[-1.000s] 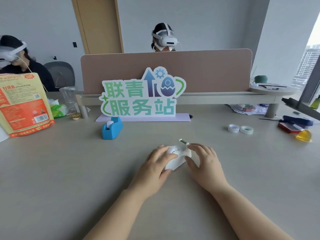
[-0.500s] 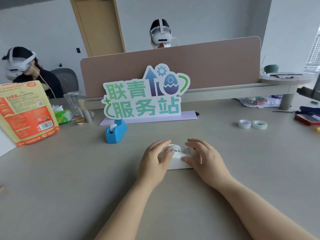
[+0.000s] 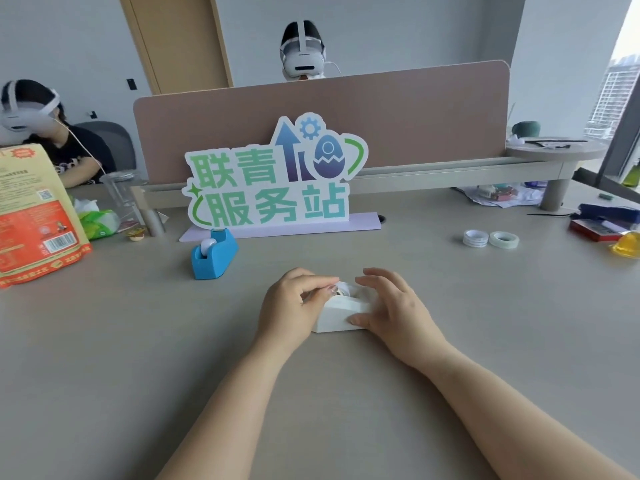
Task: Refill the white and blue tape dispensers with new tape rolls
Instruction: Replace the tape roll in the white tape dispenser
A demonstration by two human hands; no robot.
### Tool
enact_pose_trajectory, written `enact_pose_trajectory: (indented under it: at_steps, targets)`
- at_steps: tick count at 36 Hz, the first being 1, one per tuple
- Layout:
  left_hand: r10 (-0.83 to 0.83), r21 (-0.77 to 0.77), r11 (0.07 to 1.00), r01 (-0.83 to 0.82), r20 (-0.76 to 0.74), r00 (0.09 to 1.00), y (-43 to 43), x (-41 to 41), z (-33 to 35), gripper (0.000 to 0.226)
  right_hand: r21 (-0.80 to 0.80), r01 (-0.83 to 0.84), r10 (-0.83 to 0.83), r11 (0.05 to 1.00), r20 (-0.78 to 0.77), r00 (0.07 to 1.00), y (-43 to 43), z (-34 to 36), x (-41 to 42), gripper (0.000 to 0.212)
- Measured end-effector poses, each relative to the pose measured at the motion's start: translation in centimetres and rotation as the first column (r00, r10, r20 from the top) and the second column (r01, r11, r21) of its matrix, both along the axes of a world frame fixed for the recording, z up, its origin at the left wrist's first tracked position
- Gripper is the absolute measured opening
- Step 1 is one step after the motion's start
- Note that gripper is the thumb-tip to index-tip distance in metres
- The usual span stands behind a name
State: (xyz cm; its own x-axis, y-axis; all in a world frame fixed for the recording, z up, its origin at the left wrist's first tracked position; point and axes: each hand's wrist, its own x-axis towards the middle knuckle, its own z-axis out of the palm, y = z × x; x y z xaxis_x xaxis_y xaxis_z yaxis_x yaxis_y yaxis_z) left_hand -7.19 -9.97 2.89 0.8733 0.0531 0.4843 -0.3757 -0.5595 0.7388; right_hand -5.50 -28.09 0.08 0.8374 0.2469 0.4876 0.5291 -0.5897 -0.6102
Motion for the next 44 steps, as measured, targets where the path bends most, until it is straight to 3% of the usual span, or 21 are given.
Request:
enact_pose_trajectory:
  at_steps: [11, 21, 27, 32, 36, 44]
  targets:
    - [0.011, 0.028, 1.0, -0.01, -0.007, 1.0, 0.7, -0.4, 0.4, 0.014, 0.006, -0.031, 0.031, 1.0, -0.035, 0.999, -0.2, 0.3, 0.0, 0.056]
    - [0.044, -0.271, 0.962, -0.02, 0.082, 0.996, -0.7, -1.3, 1.0, 0.017, 0.0, 0.019, -0.019, 1.0, -0.031, 0.999, 0.0, 0.8, -0.6, 0.064]
    - [0.025, -0.37, 0.929, -0.003, 0.056, 0.998, -2.1, -2.6, 1.0, 0.018, 0.229, 0.03, 0.0, 0.973, -0.127, 0.992, -0.6, 2.1, -2.5, 0.039]
    - [-0.031, -0.438, 0.898, 0.034, 0.015, 0.999, -4.6, -3.8, 1.3, 0.016, 0.467, -0.012, 0.144, 0.884, -0.247, 0.958, -2.8, 3.9, -4.0, 0.027]
    - [-0.089, -0.506, 0.86, 0.066, -0.023, 0.996, -7.8, -3.2, 1.6, 0.012, 0.506, -0.065, 0.231, 0.86, -0.273, 0.934, -5.5, 4.8, -4.6, 0.017]
    - [-0.232, -0.546, 0.821, 0.169, -0.048, 0.972, -15.4, -1.7, 0.1, 0.014, 0.519, 0.047, 0.14, 0.854, -0.316, 0.938, -11.8, 4.2, -4.4, 0.018]
